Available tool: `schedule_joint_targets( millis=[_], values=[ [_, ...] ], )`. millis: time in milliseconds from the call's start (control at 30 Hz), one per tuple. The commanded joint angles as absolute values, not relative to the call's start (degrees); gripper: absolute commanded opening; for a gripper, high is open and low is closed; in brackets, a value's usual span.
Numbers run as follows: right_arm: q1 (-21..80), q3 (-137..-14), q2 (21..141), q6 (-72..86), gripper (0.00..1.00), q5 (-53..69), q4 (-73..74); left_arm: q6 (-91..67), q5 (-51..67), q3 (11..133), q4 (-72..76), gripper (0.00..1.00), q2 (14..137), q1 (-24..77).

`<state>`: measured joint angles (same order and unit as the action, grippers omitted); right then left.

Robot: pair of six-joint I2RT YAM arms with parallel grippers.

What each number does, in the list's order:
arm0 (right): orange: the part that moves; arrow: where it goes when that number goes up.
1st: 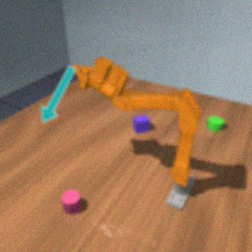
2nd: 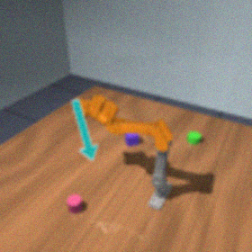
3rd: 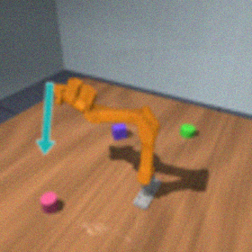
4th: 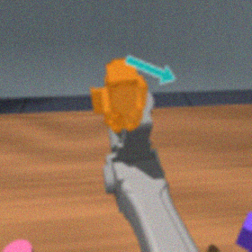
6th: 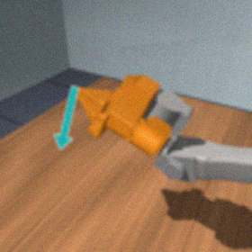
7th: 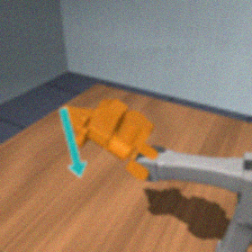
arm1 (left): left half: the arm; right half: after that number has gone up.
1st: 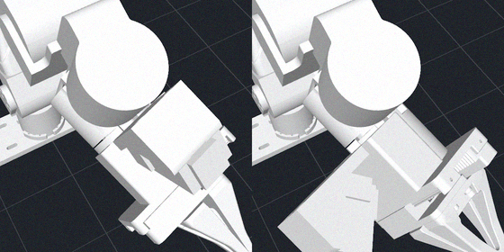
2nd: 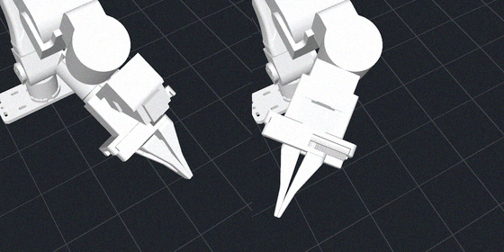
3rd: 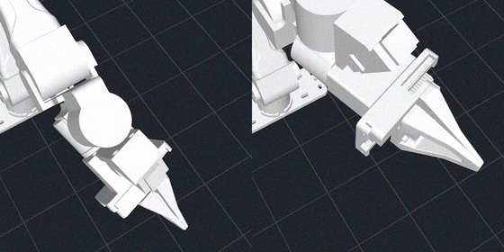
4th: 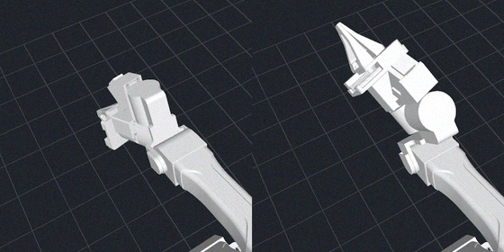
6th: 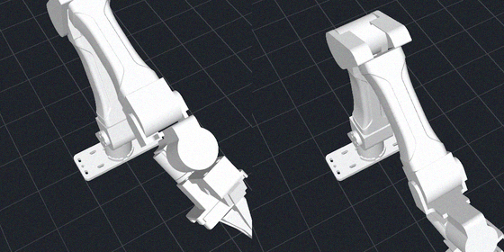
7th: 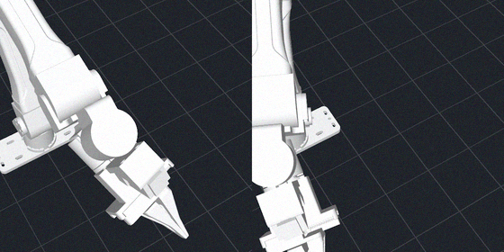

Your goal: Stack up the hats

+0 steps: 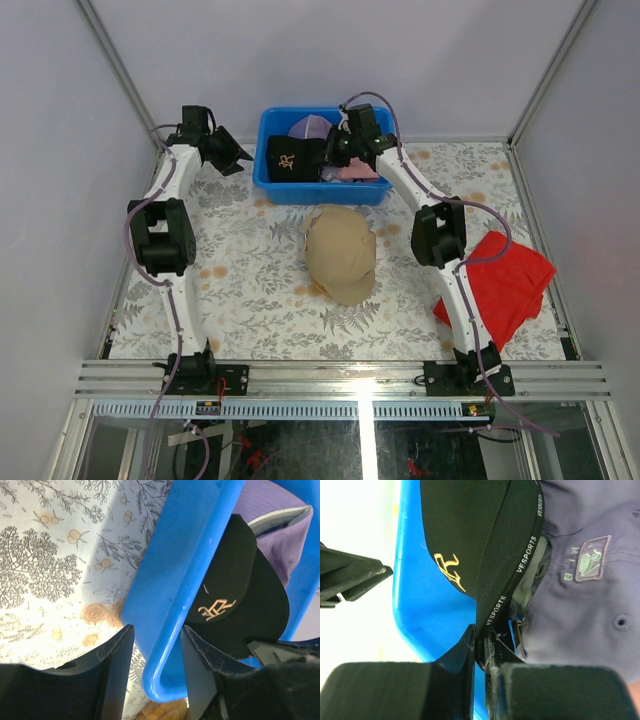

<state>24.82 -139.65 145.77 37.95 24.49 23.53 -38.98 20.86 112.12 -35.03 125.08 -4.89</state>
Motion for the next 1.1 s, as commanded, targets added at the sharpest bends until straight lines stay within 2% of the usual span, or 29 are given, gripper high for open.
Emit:
schedule_joint_targets(
  millis=[0, 167, 367, 667, 900, 1067],
  values=[
    [26.1, -142.1, 144.5, 37.5, 0.00, 24.2, 22.1, -37.4, 22.0, 108.2, -33.1, 0.41, 118.8, -4.8],
    [25.3, -139.7, 138.4, 36.8, 0.00, 23.3, 22.3, -38.4, 22.0, 100.8, -33.1, 0.42, 111.7, -4.8],
    [22.0, -134.8, 130.6, 44.4, 0.00, 26.2, 16.2, -40.4, 24.3, 91.5, -31.7, 0.42, 101.4, -3.9],
    [16.7, -129.8, 119.3, 56.1, 0.00, 33.6, 10.3, -42.2, 30.4, 79.5, -30.1, 0.44, 90.6, 3.2],
    [11.5, -109.4, 101.6, 62.0, 0.00, 39.0, 3.6, -40.4, 34.7, 74.0, -30.1, 0.50, 86.6, 7.6],
    [6.5, -97.7, 90.0, 62.9, 0.00, 42.3, 3.9, -38.1, 36.0, 76.5, -31.4, 0.54, 87.4, 11.1]
  ],
)
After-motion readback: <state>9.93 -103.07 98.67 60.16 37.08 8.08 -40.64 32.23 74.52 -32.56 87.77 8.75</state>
